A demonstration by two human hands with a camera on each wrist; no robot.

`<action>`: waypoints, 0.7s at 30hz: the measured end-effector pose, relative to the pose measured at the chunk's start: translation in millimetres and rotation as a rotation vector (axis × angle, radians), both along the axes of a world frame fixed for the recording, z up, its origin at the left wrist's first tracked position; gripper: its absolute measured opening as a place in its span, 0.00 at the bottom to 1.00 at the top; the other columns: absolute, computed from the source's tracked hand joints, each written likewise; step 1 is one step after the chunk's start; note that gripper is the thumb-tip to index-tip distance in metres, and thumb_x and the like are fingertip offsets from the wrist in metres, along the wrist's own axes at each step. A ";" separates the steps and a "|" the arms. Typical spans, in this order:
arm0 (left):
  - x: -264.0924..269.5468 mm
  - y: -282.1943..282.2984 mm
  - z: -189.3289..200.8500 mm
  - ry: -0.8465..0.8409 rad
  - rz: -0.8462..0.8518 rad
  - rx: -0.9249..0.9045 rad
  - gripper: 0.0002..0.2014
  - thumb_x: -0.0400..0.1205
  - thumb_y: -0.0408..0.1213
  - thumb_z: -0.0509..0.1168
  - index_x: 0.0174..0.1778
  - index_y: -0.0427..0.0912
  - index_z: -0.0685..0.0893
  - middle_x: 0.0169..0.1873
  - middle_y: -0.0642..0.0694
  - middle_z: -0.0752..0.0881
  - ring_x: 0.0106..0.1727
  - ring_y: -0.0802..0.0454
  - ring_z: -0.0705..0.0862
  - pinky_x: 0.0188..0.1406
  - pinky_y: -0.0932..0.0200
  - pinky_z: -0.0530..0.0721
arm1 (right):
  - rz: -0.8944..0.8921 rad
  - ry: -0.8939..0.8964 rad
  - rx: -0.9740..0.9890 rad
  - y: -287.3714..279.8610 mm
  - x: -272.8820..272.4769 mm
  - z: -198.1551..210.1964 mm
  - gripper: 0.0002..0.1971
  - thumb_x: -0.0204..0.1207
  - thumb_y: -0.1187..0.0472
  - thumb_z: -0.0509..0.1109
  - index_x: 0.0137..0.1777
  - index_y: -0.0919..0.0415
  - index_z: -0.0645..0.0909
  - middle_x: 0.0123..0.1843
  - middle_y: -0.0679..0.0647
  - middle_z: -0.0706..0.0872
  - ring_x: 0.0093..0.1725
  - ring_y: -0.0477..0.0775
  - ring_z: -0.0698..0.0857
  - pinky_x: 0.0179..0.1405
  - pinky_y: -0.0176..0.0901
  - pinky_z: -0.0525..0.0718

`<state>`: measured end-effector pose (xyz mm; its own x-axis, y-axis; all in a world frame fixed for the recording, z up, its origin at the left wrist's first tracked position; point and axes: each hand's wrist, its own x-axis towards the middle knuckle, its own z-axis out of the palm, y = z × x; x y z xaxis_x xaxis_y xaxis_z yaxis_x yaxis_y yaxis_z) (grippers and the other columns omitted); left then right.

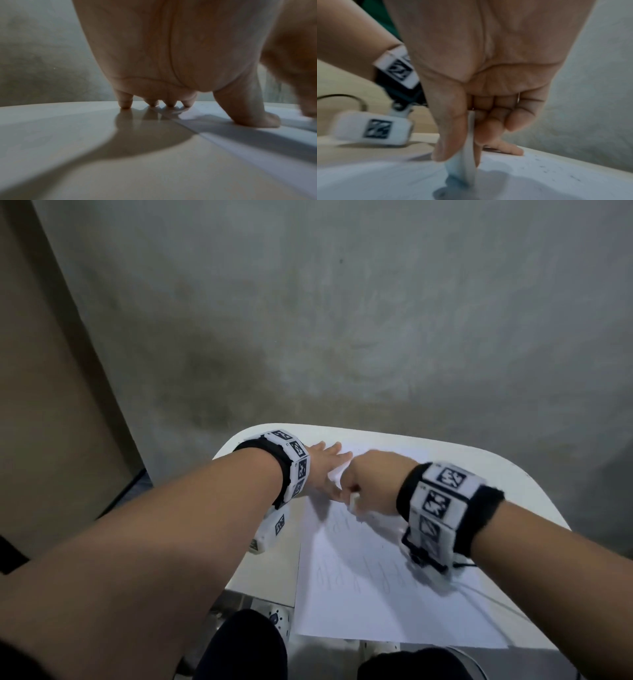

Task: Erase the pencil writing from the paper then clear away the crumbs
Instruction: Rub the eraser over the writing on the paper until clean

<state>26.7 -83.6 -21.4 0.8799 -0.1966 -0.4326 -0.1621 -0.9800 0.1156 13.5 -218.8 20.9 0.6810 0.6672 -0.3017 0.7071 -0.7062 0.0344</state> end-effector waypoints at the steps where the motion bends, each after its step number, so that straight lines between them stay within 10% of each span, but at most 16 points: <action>1: -0.1 0.9 -0.4 0.006 -0.005 0.009 0.44 0.82 0.58 0.62 0.85 0.53 0.40 0.85 0.48 0.38 0.86 0.43 0.41 0.82 0.40 0.46 | 0.039 0.008 -0.024 -4.8 -7.3 -2.1 0.09 0.69 0.60 0.75 0.48 0.50 0.88 0.46 0.46 0.87 0.49 0.50 0.82 0.41 0.38 0.72; 21: -2.1 1.7 -7.2 -0.069 -0.011 -0.012 0.43 0.81 0.62 0.60 0.86 0.53 0.44 0.86 0.48 0.42 0.86 0.43 0.44 0.82 0.41 0.49 | -0.037 0.079 0.031 2.3 9.2 -2.6 0.08 0.68 0.61 0.74 0.46 0.49 0.87 0.34 0.47 0.81 0.43 0.54 0.81 0.42 0.42 0.80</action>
<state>24.5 -81.9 -28.6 0.9053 -0.2112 -0.3686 -0.1809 -0.9767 0.1153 22.7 -216.5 18.3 0.6804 0.6516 -0.3355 0.6800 -0.7320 -0.0426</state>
